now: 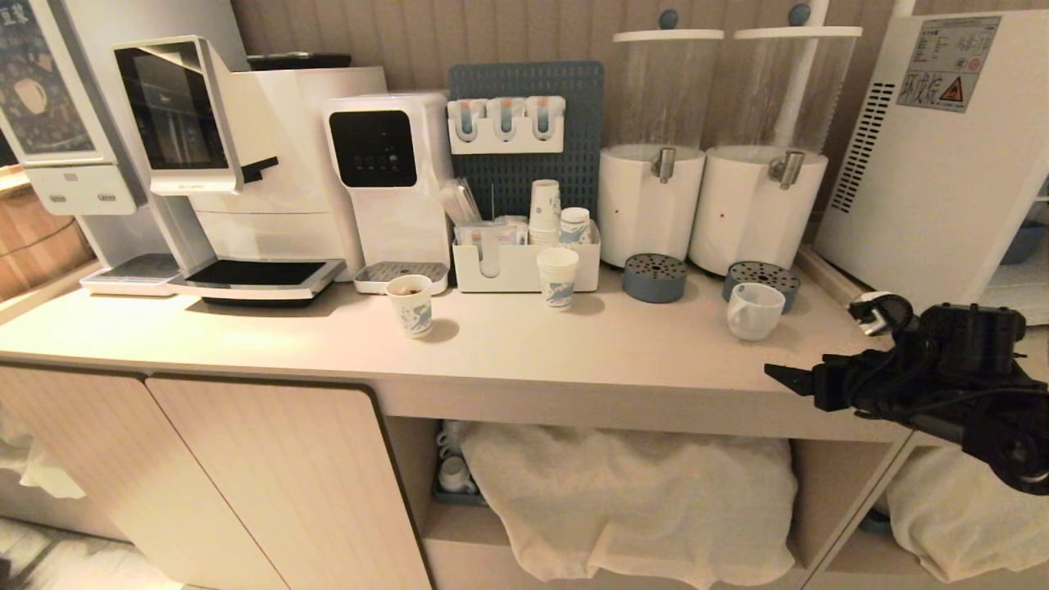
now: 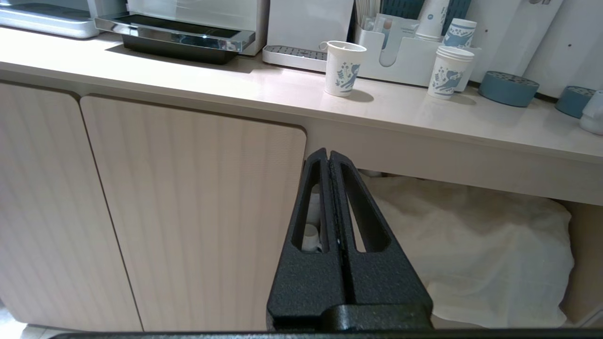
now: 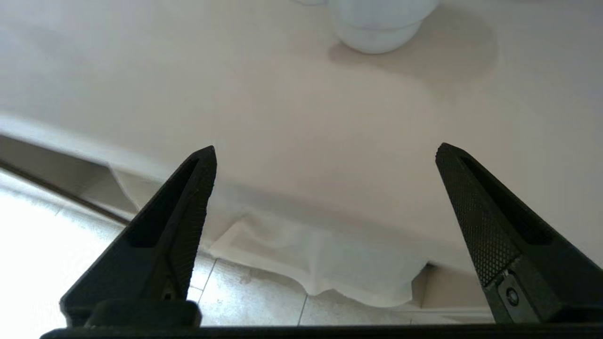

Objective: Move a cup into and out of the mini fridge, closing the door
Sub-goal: Place the ceramic cup on the table, then close the freezer door

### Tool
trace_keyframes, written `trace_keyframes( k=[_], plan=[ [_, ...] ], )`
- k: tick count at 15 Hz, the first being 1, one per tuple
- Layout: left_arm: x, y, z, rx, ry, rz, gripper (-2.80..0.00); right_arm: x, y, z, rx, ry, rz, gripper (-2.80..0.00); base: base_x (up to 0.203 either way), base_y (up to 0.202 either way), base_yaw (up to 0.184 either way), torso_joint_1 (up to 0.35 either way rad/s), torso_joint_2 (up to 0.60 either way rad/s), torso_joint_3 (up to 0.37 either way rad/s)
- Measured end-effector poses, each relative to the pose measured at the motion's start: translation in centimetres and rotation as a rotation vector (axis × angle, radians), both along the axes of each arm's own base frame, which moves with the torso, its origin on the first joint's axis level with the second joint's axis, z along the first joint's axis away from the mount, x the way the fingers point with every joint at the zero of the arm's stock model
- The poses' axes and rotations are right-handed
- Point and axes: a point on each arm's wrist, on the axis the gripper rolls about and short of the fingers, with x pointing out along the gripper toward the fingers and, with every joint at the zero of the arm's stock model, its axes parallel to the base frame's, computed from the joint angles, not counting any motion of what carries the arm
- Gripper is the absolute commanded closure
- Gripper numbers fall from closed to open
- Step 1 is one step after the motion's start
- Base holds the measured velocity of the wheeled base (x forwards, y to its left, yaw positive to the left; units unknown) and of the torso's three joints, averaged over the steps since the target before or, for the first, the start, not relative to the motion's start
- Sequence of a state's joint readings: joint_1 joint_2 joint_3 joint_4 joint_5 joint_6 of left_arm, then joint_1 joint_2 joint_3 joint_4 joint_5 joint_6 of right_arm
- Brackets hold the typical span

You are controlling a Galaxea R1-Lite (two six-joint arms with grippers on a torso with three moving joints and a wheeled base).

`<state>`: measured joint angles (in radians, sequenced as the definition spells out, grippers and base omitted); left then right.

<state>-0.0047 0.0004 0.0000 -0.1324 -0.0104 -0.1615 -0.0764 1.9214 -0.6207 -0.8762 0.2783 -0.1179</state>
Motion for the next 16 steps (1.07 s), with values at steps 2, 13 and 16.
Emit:
trace_keyframes(
  k=[2, 13, 16],
  plan=[
    [0.0, 0.0, 0.0, -0.001, 0.000, 0.000, 0.00, -1.8, 0.2, 0.9, 0.008, -0.011, 0.018, 0.00, 0.000, 0.000, 0.000, 0.000, 0.00, 0.000],
    [0.0, 0.0, 0.0, -0.001, 0.000, -0.001, 0.00, -16.4, 1.5, 8.4, 0.083, -0.162, 0.088, 0.00, 0.000, 0.000, 0.000, 0.000, 0.00, 0.000],
    [0.0, 0.0, 0.0, -0.002, 0.000, 0.000, 0.00, -22.5, 1.9, 11.1, 0.115, -0.230, 0.056, 0.00, 0.000, 0.000, 0.000, 0.000, 0.00, 0.000]
  ],
)
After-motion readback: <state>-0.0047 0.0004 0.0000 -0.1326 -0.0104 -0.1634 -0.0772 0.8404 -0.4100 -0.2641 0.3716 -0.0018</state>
